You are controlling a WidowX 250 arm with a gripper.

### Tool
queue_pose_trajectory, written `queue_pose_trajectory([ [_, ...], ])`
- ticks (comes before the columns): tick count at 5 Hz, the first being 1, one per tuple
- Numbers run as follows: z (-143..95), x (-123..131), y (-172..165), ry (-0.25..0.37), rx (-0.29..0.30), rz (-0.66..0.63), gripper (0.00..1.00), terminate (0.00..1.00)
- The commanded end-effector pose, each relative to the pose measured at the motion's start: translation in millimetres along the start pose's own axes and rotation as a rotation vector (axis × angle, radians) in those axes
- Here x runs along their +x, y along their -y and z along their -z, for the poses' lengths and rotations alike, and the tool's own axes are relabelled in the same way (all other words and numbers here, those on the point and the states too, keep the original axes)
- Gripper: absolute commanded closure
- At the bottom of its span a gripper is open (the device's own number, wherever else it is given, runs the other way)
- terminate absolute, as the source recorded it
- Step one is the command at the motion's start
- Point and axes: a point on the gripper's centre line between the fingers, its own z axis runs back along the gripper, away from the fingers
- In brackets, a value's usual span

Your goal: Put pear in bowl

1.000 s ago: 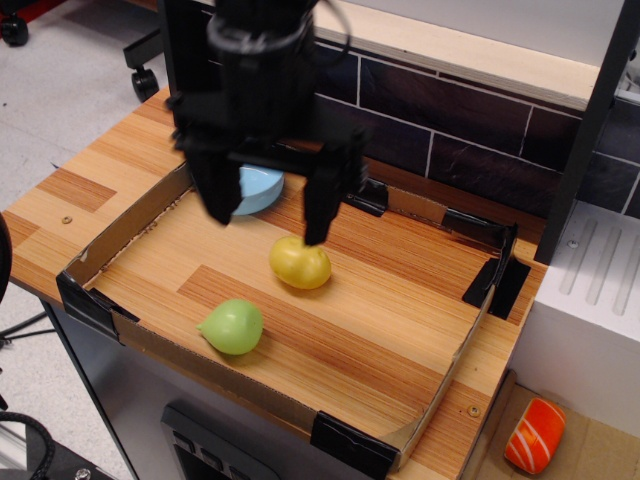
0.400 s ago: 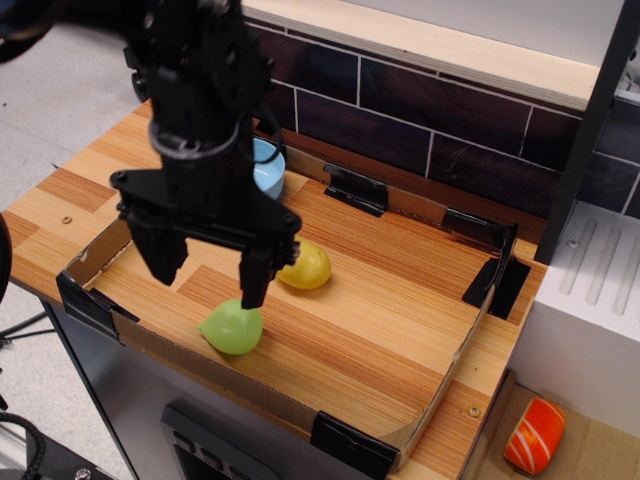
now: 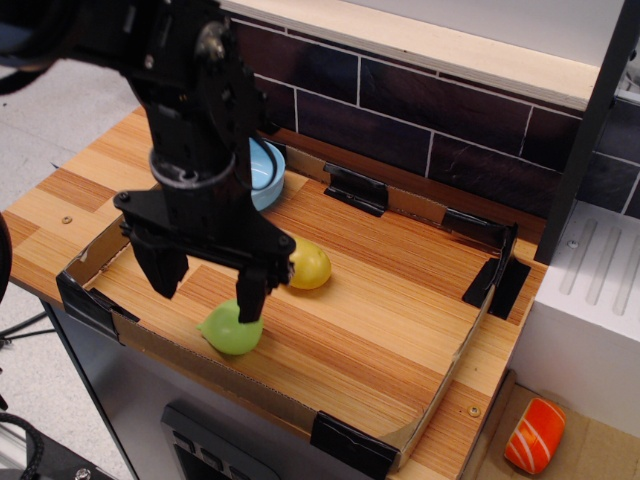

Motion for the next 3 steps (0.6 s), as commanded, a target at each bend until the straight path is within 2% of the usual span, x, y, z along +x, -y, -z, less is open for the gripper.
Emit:
queue_pose_trajectory([
  [1,19,1,7,0.016,0.028,0.027,0.00,0.00],
  [3,39,6,5,0.008,0.068,0.026,0.00,0.00],
])
